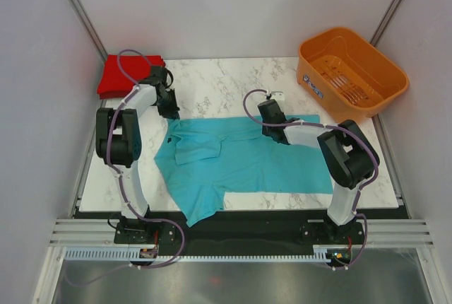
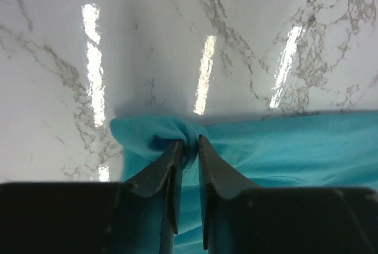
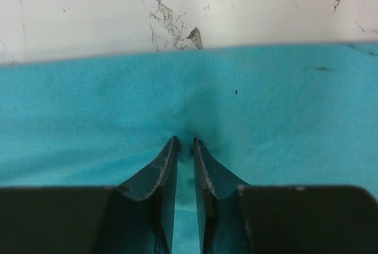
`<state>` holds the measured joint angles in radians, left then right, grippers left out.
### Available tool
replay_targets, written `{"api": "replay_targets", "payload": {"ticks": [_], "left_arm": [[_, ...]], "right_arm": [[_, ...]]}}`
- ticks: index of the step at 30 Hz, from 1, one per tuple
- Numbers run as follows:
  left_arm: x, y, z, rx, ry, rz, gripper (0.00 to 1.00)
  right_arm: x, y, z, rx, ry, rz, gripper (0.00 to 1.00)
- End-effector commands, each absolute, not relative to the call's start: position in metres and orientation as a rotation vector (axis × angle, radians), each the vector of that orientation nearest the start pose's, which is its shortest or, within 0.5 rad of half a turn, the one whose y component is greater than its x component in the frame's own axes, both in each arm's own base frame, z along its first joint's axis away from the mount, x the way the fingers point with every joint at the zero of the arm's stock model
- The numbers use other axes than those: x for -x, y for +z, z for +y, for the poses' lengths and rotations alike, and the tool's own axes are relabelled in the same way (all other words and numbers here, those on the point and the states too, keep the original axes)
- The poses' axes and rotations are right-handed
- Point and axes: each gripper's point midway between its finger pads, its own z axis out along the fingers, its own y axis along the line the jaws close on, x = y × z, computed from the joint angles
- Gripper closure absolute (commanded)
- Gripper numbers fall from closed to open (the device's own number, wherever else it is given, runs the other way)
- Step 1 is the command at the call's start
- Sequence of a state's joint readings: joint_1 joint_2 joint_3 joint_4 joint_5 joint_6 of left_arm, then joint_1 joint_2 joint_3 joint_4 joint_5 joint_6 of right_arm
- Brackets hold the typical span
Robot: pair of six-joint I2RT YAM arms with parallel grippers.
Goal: Fold and stack the t-shirts
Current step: Fold the tshirt
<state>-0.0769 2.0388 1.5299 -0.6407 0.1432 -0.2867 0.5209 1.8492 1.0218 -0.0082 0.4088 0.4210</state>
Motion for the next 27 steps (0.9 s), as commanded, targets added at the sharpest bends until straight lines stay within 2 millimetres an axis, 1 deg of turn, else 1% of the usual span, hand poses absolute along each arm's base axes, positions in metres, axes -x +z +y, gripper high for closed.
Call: {"api": "replay_targets", "payload": {"ticks": [1, 3, 5, 6, 7, 11, 12, 14, 15, 18, 20, 21, 24, 25, 26, 27], "left_arm": [[-0.461, 0.062, -0.039, 0.246, -0.104, 2.654, 0.78], [-0.463, 0.065, -0.023, 0.325, -0.059, 2.639, 0.82], [-0.462, 0.065, -0.017, 0.416, -0.098, 2.642, 0.85], [-0.464, 0.067, -0.021, 0.460, -0.160, 2.638, 0.86], [-0.463, 0.064, -0.009, 0.524, -0.177, 2.640, 0.87], [-0.461, 0.060, -0.003, 0.668, -0.286, 2.635, 0.89], [-0.461, 0.059, -0.009, 0.703, -0.357, 2.636, 0.90], [-0.461, 0.057, -0.009, 0.749, -0.420, 2.636, 0.90], [-0.461, 0.055, -0.014, 0.756, -0.460, 2.641, 0.89], [-0.459, 0.055, -0.013, 0.771, -0.448, 2.641, 0.87], [-0.458, 0.056, -0.007, 0.785, -0.411, 2.634, 0.83], [-0.458, 0.060, -0.005, 0.786, -0.409, 2.623, 0.81], [-0.456, 0.067, 0.001, 0.795, -0.373, 2.605, 0.80], [-0.456, 0.078, 0.005, 0.791, -0.353, 2.578, 0.77], [-0.452, 0.079, 0.014, 0.810, -0.283, 2.568, 0.74], [-0.450, 0.084, 0.018, 0.819, -0.244, 2.550, 0.71]], "right_arm": [[-0.407, 0.026, 0.156, -0.082, -0.079, 2.321, 0.77], [-0.406, 0.022, 0.151, -0.090, -0.095, 2.329, 0.80], [-0.405, 0.020, 0.149, -0.095, -0.102, 2.334, 0.80], [-0.404, 0.017, 0.148, -0.095, -0.104, 2.341, 0.80], [-0.405, 0.016, 0.147, -0.098, -0.105, 2.343, 0.80], [-0.405, 0.015, 0.147, -0.097, -0.105, 2.346, 0.80], [-0.405, 0.015, 0.147, -0.097, -0.102, 2.346, 0.80], [-0.406, 0.016, 0.148, -0.096, -0.096, 2.343, 0.80], [-0.406, 0.017, 0.148, -0.097, -0.093, 2.339, 0.80], [-0.409, 0.021, 0.150, -0.095, -0.078, 2.328, 0.80], [-0.411, 0.023, 0.152, -0.091, -0.073, 2.322, 0.79], [-0.411, 0.023, 0.153, -0.090, -0.068, 2.322, 0.79], [-0.413, 0.027, 0.159, -0.079, -0.030, 2.320, 0.75], [-0.413, 0.029, 0.161, -0.077, -0.017, 2.318, 0.74], [-0.413, 0.037, 0.165, -0.068, 0.017, 2.311, 0.73], [-0.413, 0.042, 0.169, -0.055, 0.041, 2.306, 0.72]]}}
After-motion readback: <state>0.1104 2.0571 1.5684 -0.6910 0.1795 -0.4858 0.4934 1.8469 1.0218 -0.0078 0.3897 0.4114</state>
